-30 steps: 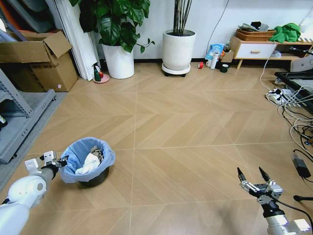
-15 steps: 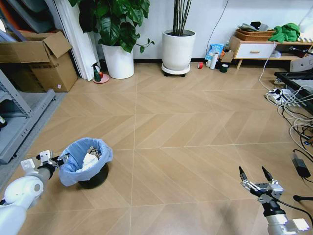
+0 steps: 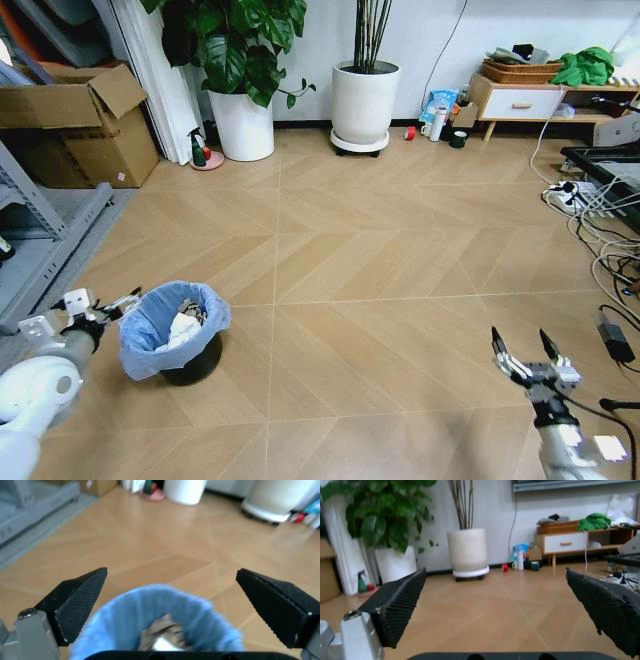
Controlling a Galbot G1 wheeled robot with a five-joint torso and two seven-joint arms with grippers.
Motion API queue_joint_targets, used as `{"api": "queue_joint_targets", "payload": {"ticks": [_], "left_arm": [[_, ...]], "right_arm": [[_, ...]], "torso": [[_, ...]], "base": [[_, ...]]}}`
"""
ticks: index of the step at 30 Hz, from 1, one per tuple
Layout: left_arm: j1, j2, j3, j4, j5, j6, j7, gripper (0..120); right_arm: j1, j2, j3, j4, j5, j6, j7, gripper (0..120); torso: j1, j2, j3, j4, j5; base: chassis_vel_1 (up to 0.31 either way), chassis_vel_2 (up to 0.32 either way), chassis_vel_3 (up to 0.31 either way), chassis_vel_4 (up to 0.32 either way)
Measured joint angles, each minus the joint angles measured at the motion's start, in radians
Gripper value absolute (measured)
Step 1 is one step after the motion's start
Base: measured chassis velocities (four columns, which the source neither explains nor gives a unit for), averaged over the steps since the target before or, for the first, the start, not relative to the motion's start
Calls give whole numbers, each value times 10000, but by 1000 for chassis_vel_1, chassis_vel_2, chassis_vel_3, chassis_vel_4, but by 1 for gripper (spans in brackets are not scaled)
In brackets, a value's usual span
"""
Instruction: Pick up the trash bin and place the garbage on the floor into it.
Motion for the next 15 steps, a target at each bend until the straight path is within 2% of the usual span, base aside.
{"api": "queue_joint_targets", "payload": {"ticks": [2, 3, 5, 6, 10, 15], "left_arm": [[58, -542, 193, -362, 927, -258, 184, 100], [58, -542, 193, -362, 927, -258, 184, 100], [52, -1057, 624, -497, 1617, -492, 340, 100], [52, -1057, 624, -497, 1617, -492, 340, 100], [-70, -1532, 1616, -315, 2282, -767, 435, 100], [-207, -1739, 1937, 49, 2527, -937, 634, 100]], "right_arm": [[619, 176, -147, -175, -2, 26, 53, 100], [619, 176, -147, -175, -2, 26, 53, 100], [1074, 316, -722, -353, 278, 196, 76, 100], [1074, 316, -722, -353, 278, 196, 76, 100], [1780, 480, -2433, -905, 616, 522, 102, 100], [2784, 675, -3348, -1735, 740, 867, -16, 100]], "torso": [[0, 0, 0, 3, -3], [0, 0, 0, 3, -3], [0, -1, 0, 1, -3], [0, -1, 0, 1, -3], [0, -1, 1, 1, 0], [0, -1, 1, 0, -2]], "base": [[0, 0, 0, 0], [0, 0, 0, 0], [0, 0, 0, 0], [0, 0, 0, 0], [0, 0, 0, 0], [0, 0, 0, 0]]}}
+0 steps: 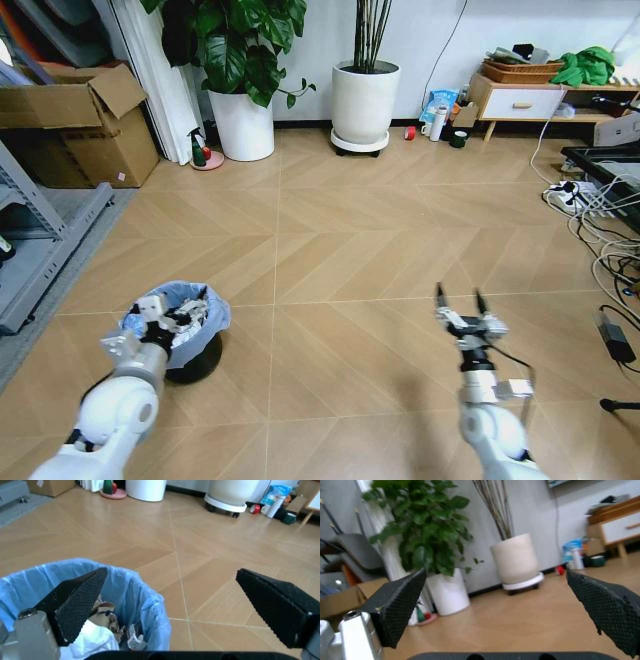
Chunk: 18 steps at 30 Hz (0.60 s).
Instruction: Pick up the trash bin and place the garbage on the floor into it.
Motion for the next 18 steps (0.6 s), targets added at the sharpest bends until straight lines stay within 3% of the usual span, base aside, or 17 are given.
{"api": "queue_joint_targets", "payload": {"ticks": [6, 18], "left_arm": [[-108, -96, 20, 173, 76, 51, 13, 100], [-90, -66, -22, 152, 23, 121, 11, 100]], "right_arm": [[731, 148, -640, -358, 140, 23, -77, 100], [702, 144, -617, -358, 145, -3, -93, 100]], "torso": [[0, 0, 0, 2, -1], [0, 0, -1, -1, 0]], "base": [[0, 0, 0, 0], [0, 0, 0, 0]]}}
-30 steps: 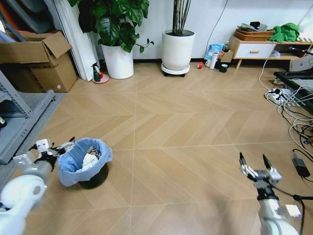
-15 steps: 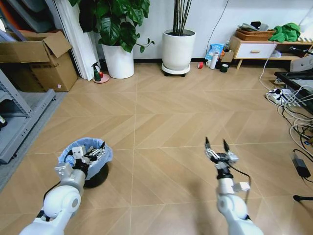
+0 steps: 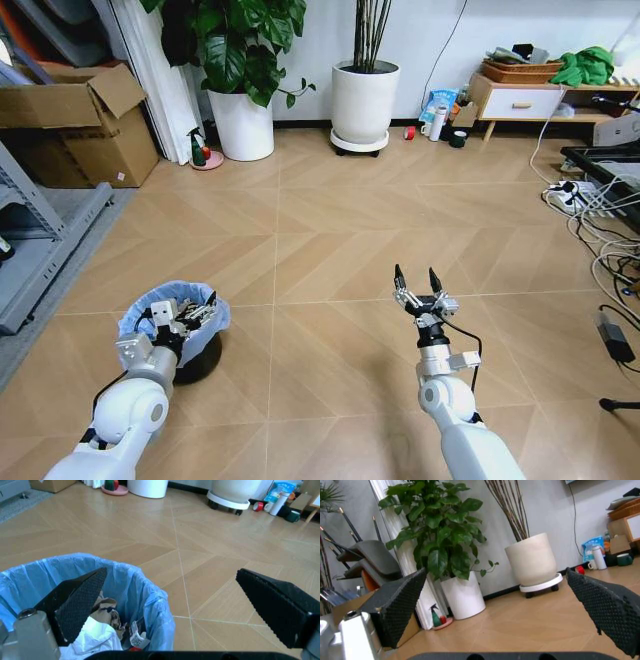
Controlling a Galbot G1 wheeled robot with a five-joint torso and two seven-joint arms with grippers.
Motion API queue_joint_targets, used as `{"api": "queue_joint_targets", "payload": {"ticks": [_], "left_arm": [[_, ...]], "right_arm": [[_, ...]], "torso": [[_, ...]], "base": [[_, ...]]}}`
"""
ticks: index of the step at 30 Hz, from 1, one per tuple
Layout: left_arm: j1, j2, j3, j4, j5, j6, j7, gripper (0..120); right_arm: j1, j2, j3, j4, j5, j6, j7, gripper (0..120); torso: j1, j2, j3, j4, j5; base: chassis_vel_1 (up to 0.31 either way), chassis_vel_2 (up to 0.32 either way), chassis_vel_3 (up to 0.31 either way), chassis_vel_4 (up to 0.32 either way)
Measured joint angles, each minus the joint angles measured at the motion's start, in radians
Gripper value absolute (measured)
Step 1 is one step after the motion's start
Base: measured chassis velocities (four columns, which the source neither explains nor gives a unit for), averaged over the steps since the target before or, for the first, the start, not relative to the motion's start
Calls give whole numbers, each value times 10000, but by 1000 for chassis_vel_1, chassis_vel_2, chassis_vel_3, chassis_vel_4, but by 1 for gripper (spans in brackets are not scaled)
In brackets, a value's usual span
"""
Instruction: Pick up the trash bin and place the garbage on the floor into it.
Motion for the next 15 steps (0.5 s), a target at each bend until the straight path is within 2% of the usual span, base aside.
{"api": "queue_joint_targets", "payload": {"ticks": [15], "left_arm": [[4, 13, -10, -6, -17, 11, -7, 100]], "right_arm": [[-28, -6, 29, 26, -1, -15, -12, 100]], "torso": [[0, 0, 0, 0, 0]], "base": [[0, 0, 0, 0]]}}
